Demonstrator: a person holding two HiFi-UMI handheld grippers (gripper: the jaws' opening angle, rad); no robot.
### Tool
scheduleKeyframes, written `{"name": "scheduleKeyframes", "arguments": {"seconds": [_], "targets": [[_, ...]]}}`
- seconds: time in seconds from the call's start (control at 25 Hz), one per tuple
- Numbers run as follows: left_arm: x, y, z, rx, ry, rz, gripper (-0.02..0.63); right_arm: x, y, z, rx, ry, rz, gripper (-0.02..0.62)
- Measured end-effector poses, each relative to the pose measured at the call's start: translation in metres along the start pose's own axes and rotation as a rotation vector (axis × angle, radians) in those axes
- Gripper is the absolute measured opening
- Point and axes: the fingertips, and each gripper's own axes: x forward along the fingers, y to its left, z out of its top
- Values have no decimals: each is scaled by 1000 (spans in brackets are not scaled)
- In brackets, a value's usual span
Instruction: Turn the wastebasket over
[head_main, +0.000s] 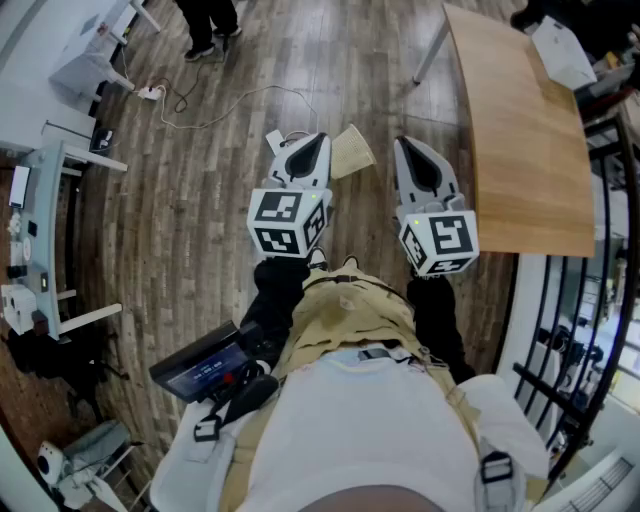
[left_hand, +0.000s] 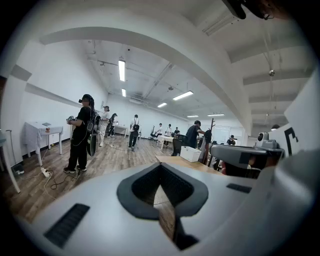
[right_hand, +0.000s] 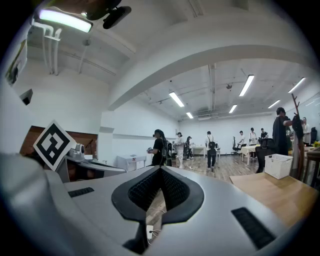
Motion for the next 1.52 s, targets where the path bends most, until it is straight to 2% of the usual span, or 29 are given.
{"name": "scheduleKeyframes", "arguments": {"seconds": [1.52], "targets": [[21,-41,-15,14,17,-29,2,-27,-33,-17,28,5,-14,21]]}}
